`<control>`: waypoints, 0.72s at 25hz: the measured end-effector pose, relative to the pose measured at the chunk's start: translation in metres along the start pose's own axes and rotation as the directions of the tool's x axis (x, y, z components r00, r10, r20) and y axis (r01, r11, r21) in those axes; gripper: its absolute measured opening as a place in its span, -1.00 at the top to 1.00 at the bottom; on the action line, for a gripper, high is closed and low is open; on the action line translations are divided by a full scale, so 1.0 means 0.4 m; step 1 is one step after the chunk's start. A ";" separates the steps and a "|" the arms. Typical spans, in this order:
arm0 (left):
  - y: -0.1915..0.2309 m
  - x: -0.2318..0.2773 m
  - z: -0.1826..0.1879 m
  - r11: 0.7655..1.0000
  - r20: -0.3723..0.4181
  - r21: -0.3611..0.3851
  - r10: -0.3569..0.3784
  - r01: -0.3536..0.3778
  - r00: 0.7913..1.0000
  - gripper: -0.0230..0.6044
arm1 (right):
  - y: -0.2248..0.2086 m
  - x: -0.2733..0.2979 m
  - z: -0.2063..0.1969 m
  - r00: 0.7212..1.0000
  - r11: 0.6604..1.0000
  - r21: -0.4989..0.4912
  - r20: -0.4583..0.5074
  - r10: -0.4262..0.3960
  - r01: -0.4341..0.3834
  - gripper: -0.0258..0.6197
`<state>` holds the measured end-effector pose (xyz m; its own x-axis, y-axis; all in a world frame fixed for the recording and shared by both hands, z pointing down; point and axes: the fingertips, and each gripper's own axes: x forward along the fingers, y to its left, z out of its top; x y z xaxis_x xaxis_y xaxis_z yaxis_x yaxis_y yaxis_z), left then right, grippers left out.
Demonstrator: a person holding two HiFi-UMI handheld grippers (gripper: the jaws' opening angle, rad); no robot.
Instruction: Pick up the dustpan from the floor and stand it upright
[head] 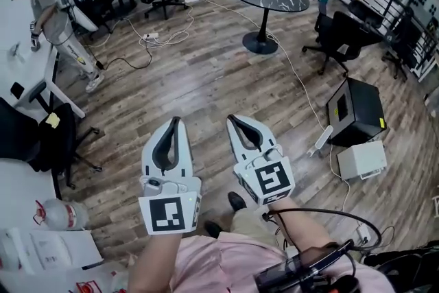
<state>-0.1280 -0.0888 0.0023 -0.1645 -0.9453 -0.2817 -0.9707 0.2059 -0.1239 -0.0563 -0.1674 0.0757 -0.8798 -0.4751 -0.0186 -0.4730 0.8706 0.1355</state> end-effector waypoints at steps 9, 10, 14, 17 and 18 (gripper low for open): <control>0.046 -0.037 0.019 0.996 -0.031 -0.028 0.081 -0.082 0.996 0.90 | 0.065 0.029 0.036 0.999 0.998 -0.052 0.022 0.031 -0.030 0.92; 0.051 -0.038 0.018 0.996 -0.035 -0.029 0.087 -0.088 0.996 0.90 | 0.068 0.030 0.038 0.999 0.998 -0.051 0.026 0.033 -0.032 0.92; 0.066 -0.049 0.017 0.994 -0.037 -0.031 0.100 -0.101 0.994 0.90 | 0.083 0.038 0.043 0.999 0.998 -0.048 0.022 0.040 -0.039 0.92; 0.074 -0.055 0.017 0.994 -0.039 -0.027 0.101 -0.102 0.994 0.90 | 0.091 0.042 0.047 0.999 0.998 -0.055 0.029 0.040 -0.038 0.92; 0.076 -0.058 0.018 0.994 -0.039 -0.026 0.102 -0.103 0.994 0.90 | 0.094 0.042 0.046 0.999 0.998 -0.055 0.029 0.042 -0.040 0.92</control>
<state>-0.1524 -0.0589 -0.0017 -0.2691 -0.9285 -0.2557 -0.9528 0.2954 -0.0699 -0.0898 -0.1403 0.0625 -0.8998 -0.4343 -0.0421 -0.4340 0.8805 0.1906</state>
